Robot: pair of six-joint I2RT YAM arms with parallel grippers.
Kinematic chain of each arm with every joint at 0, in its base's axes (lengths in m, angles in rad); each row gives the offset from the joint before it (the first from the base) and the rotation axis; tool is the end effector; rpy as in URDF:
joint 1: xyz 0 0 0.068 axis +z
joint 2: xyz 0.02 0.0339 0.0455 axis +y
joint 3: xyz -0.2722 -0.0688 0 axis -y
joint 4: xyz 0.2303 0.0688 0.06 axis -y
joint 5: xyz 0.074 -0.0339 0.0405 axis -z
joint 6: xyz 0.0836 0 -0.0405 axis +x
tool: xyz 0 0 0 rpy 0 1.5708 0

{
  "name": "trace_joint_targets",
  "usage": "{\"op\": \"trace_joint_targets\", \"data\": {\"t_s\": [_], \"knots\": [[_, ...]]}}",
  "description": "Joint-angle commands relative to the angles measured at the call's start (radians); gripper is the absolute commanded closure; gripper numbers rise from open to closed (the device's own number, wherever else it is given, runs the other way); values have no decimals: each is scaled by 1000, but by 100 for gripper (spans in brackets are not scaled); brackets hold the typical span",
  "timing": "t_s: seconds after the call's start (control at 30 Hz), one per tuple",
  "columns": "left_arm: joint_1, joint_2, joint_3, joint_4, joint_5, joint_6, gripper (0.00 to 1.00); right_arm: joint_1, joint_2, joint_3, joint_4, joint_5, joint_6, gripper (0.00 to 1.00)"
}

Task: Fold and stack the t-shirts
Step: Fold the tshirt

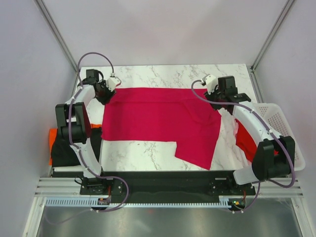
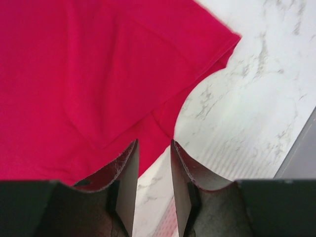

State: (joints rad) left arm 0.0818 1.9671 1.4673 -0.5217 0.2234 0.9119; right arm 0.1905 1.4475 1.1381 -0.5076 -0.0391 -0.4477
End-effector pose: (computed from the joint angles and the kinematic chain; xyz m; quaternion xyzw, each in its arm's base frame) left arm 0.4372 0.0173 0.1742 0.4134 0.8631 0.0342 0.2881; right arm 0.3254 0.0661 0.2558 -0.2985 0.8804 -0.0292 0.3673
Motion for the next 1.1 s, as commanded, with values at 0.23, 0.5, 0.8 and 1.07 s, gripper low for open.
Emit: {"op": "trace_joint_targets", "data": {"t_s": [0.23, 0.5, 0.8, 1.07], "knots": [[21, 444, 815, -398, 70, -304, 43, -85, 402, 382, 75, 27, 58, 61], [55, 549, 941, -386, 164, -467, 36, -149, 608, 586, 75, 25, 58, 60], [79, 582, 956, -350, 169, -571, 34, -180, 747, 712, 61, -31, 60, 59], [84, 601, 958, -337, 182, -590, 32, -187, 856, 773, 54, -53, 53, 60]]}}
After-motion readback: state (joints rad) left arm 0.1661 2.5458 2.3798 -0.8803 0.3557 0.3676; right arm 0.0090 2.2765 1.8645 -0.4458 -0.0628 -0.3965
